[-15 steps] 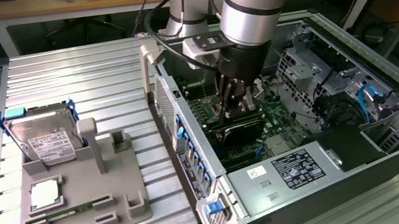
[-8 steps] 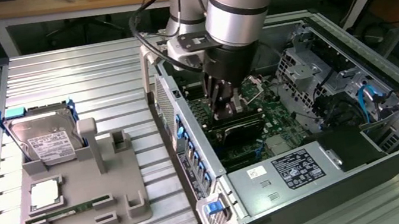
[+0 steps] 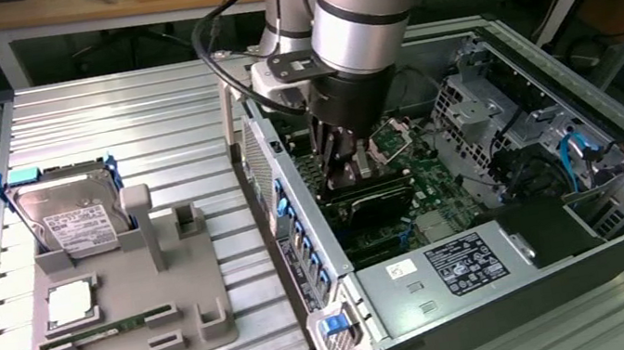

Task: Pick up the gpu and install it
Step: 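Press down on the gpu until it lock into place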

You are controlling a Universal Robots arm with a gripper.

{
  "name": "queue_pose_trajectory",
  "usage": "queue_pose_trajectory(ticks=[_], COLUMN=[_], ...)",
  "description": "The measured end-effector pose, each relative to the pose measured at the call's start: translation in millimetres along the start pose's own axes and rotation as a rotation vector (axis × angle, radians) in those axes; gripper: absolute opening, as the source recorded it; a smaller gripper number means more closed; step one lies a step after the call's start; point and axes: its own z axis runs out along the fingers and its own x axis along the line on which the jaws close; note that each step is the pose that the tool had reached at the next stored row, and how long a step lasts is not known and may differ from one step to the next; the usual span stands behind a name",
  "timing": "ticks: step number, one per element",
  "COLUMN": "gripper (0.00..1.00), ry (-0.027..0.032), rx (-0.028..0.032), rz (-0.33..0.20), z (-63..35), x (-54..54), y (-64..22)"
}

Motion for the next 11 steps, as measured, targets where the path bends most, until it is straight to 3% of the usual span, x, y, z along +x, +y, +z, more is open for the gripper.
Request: queue_pose_trajectory(ticks=[11], gripper=[0.11], ry=[-0.0003], rx=[0.0001], rz=[0.000], z=[-10.4], x=[0.4], y=[1.6])
